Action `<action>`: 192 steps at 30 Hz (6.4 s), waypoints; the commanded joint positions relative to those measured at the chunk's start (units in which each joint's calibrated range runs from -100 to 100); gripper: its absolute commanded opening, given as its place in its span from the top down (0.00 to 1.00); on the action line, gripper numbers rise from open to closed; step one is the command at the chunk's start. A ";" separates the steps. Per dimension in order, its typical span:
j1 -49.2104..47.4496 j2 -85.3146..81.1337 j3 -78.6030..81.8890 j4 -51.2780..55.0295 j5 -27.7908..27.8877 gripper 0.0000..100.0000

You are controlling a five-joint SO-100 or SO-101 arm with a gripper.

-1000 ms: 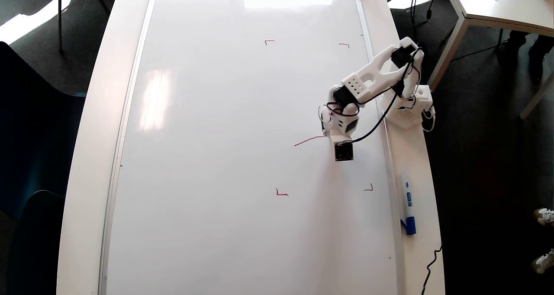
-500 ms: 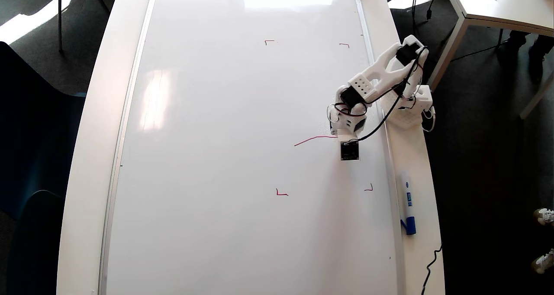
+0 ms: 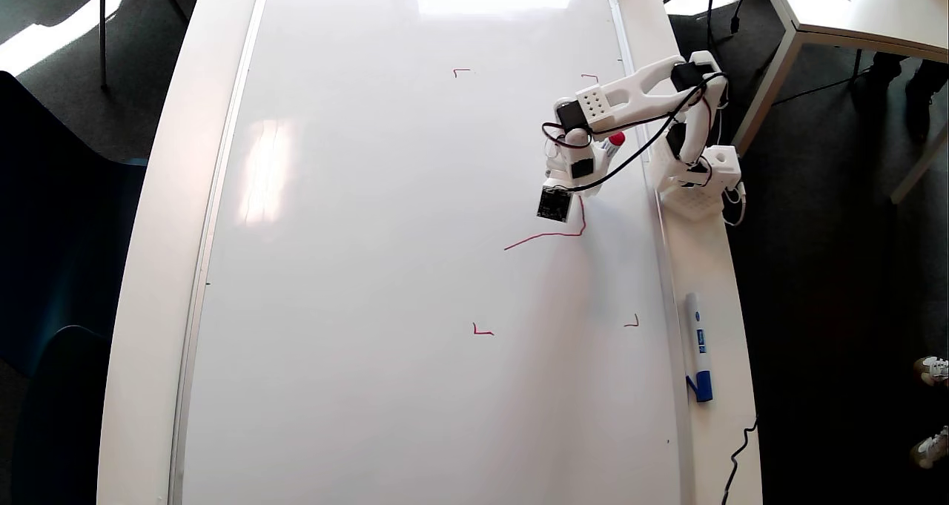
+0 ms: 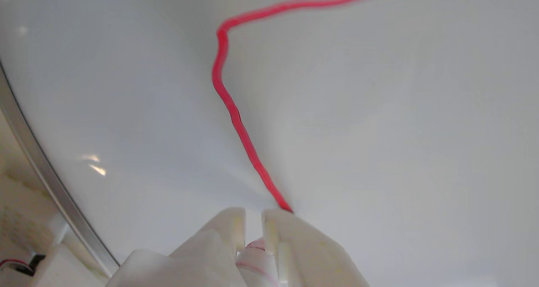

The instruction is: Draw on a whiteboard a robot head using a pen attached to the gripper

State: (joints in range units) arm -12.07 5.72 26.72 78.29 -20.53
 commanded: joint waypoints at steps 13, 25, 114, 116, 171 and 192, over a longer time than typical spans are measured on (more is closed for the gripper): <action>27.65 0.19 -1.62 0.85 4.01 0.99; 35.60 0.19 -9.79 0.16 7.77 0.99; -4.62 20.82 -38.94 -10.79 -5.64 0.99; -5.80 20.82 -39.03 -10.79 -6.01 0.99; -1.82 -1.90 -25.32 -1.75 -8.21 0.99; -5.50 7.41 -29.04 -8.53 -8.32 0.99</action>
State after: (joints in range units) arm -17.50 12.24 1.05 70.27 -28.93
